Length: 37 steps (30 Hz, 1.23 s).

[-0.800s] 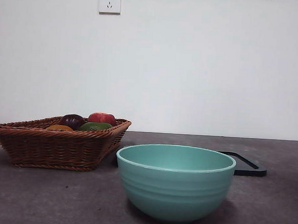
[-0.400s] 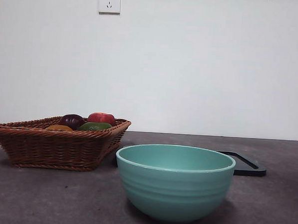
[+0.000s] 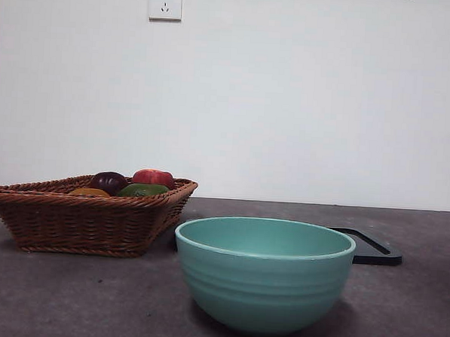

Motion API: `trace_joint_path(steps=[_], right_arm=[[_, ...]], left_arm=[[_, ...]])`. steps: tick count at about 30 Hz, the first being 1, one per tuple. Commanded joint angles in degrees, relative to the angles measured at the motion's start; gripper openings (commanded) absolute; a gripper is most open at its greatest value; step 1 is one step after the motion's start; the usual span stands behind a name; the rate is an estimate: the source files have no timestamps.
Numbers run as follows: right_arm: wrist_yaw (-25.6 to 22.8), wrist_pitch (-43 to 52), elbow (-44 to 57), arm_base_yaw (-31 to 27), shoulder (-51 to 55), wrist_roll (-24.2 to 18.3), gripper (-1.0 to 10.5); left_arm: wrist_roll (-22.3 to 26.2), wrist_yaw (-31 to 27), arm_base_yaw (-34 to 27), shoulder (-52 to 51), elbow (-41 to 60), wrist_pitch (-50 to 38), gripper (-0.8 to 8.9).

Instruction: Pick up the wifruite, put it on the bowl, pick up the plate, put it on desk

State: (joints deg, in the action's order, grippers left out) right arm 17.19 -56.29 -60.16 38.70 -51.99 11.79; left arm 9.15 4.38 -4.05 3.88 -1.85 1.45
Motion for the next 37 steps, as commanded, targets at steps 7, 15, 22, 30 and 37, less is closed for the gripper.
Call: trace_joint_path(steps=[7, 15, 22, 30, 37], right_arm=[[0.2, 0.5, -0.7, 0.5, -0.3, -0.7, 0.1], [0.2, 0.6, -0.7, 0.5, -0.3, -0.7, 0.1], [0.2, 0.6, -0.7, 0.5, -0.3, -0.7, 0.1], [0.2, 0.6, -0.7, 0.5, -0.3, -0.7, 0.1], [0.0, 0.7, -0.7, 0.5, -0.3, -1.6, 0.1]], left_arm=[[0.2, -0.2, -0.2, -3.7, 1.2, 9.4, 0.17], [-1.3, -0.2, -0.2, -3.7, 1.2, 9.2, 0.17], [-1.3, -0.2, -0.2, -3.7, 1.2, 9.2, 0.17], [-1.3, -0.2, -0.2, -3.7, 1.2, 9.2, 0.17], [-1.3, -0.2, -0.2, -3.7, 1.2, 9.2, 0.17]])
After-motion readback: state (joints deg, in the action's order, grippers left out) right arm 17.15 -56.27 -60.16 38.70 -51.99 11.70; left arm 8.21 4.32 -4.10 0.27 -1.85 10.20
